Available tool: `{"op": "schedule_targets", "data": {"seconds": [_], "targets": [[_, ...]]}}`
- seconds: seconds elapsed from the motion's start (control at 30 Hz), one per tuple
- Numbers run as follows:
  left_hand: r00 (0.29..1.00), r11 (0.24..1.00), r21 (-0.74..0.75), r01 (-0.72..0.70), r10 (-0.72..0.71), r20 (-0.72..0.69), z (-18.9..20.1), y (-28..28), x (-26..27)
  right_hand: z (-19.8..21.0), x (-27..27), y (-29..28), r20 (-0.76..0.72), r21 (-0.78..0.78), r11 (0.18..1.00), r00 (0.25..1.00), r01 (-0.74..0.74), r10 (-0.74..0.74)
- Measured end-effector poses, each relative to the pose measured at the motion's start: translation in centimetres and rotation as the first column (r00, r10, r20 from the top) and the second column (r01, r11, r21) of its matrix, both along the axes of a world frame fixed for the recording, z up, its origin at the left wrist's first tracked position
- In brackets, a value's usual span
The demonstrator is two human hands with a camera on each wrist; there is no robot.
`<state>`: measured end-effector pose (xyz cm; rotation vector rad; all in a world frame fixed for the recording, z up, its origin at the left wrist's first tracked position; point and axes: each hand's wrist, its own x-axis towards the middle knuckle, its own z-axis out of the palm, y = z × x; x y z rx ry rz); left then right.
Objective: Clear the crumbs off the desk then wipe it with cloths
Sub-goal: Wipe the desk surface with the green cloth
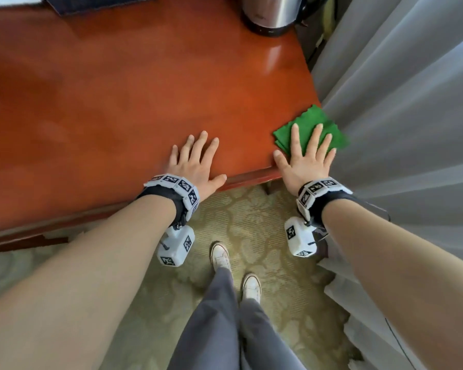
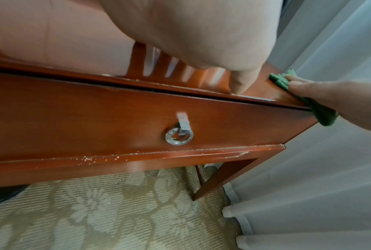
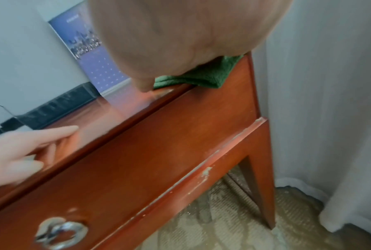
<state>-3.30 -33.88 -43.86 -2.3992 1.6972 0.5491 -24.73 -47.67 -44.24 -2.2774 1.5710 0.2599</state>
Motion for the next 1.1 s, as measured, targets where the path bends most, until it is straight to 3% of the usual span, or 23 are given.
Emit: {"op": "schedule_targets", "data": {"seconds": [0.2,0.3,0.37,0.47,0.57,0.63,0.77,0.9,0.97,1.1], "targets": [[0.999,0.999,0.020,-0.048,0.048,-0.005,-0.1,-0.3,-0.4,-0.6,2.5,2.9,-0.024,-0.048,0.949,0.950,-0.311,0.310],[0.997,0.997,0.020,-0.075,0.075,-0.024,-0.1,-0.4,-0.5,-0.6,1.8,0.9,-0.025,-0.036,0.905,0.905,-0.425,0.424],[0.994,0.995,0.009,-0.099,0.099,-0.035,0.1,-0.5,-0.6,-0.1,1.2,-2.1,-0.019,-0.008,0.911,0.911,-0.412,0.412],[0.984,0.986,-0.006,-0.164,0.163,-0.070,0.1,-0.7,-1.2,0.9,1.5,-5.4,-0.010,0.098,0.964,0.969,-0.246,0.248],[0.972,0.977,-0.027,-0.211,0.207,-0.109,-0.1,-0.8,-1.7,1.4,2.8,-4.4,-0.016,0.114,0.979,0.985,-0.167,0.170],[0.970,0.974,-0.047,-0.221,0.215,-0.111,-0.1,-0.8,-1.7,1.4,4.0,-2.1,-0.015,0.075,0.973,0.975,-0.219,0.221],[0.964,0.961,-0.105,-0.257,0.247,-0.099,-0.2,-0.9,-2.0,0.7,6.5,2.9,0.001,0.005,0.877,0.877,-0.481,0.481],[0.958,0.954,-0.116,-0.278,0.266,-0.111,-0.3,-1.1,-2.2,0.3,5.8,1.8,-0.012,0.013,0.821,0.821,-0.570,0.570],[0.954,0.953,-0.102,-0.285,0.272,-0.125,-0.2,-1.1,-2.2,0.4,4.4,-0.6,-0.014,0.017,0.841,0.841,-0.540,0.540],[0.956,0.955,-0.099,-0.281,0.269,-0.121,-0.1,-1.1,-2.2,0.9,1.6,-5.1,0.023,0.045,0.941,0.942,-0.336,0.335]]}}
